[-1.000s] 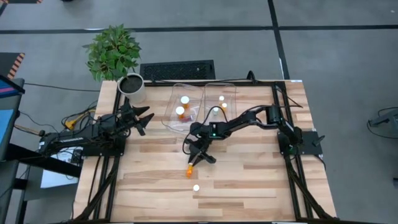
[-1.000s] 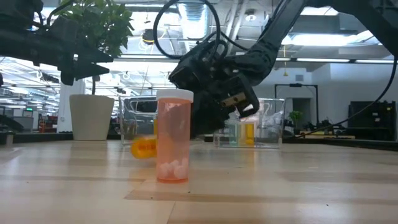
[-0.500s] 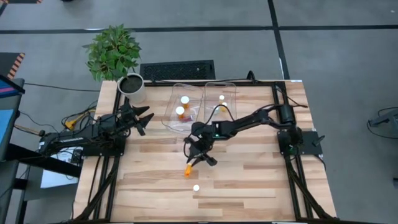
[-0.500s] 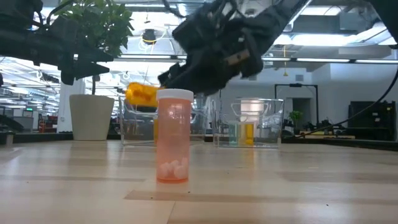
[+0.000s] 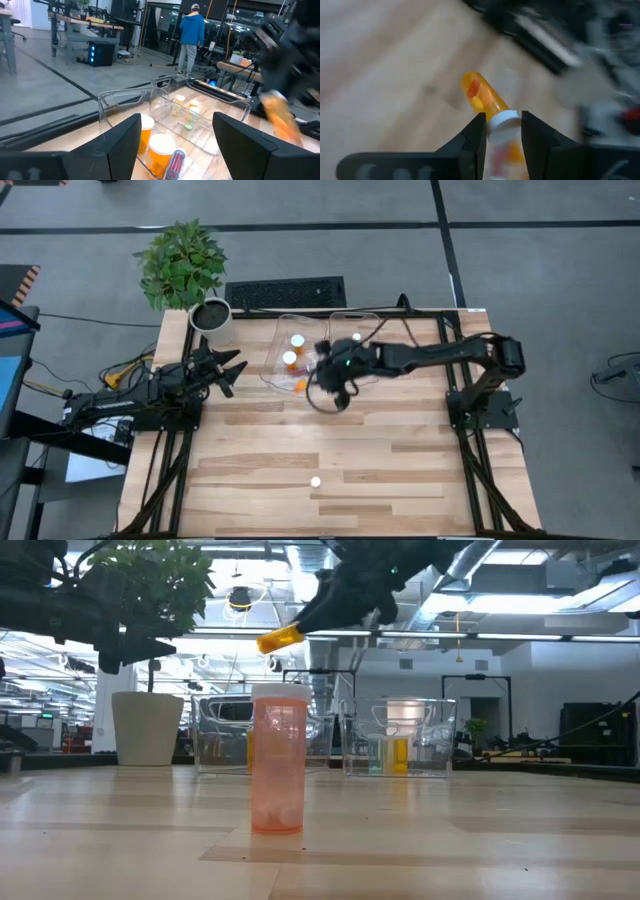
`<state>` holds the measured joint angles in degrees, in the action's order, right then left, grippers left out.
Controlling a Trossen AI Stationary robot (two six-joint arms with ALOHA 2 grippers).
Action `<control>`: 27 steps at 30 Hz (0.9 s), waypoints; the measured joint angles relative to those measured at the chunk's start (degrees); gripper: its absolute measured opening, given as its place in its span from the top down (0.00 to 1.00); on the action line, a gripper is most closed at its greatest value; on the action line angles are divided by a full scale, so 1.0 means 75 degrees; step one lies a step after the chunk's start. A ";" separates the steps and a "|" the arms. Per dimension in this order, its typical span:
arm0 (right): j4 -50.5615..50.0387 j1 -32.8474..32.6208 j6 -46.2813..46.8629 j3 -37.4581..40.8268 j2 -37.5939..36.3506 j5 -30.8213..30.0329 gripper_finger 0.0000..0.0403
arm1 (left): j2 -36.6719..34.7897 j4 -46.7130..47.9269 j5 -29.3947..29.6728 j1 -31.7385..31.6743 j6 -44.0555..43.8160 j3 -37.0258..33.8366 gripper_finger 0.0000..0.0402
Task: Pick and place medicine bottles into bin by pill shape (circle, oval)
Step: Put the small orange capsule bottle into the left transparent bin
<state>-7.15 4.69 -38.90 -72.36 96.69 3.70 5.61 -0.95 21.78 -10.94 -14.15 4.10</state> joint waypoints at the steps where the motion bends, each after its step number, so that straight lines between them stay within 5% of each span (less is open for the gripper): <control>1: -0.0034 0.0134 -0.0125 -0.0002 -0.0114 -0.0190 0.73 | 0.0000 0.0000 0.0000 0.0000 0.0045 0.0000 0.40; 7: -0.0473 0.0998 -0.0631 -0.0446 -0.0027 -0.0539 0.73 | 0.0000 0.0006 0.0031 0.0000 0.0139 0.0000 0.40; 27: -0.4576 0.1850 -0.1976 -0.4633 0.3806 -0.1943 0.73 | 0.0003 0.0082 0.0201 0.0000 0.0466 0.0000 0.40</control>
<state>-41.47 18.57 -53.72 -107.11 125.24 -10.87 5.63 -0.34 23.29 -10.94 -10.66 4.10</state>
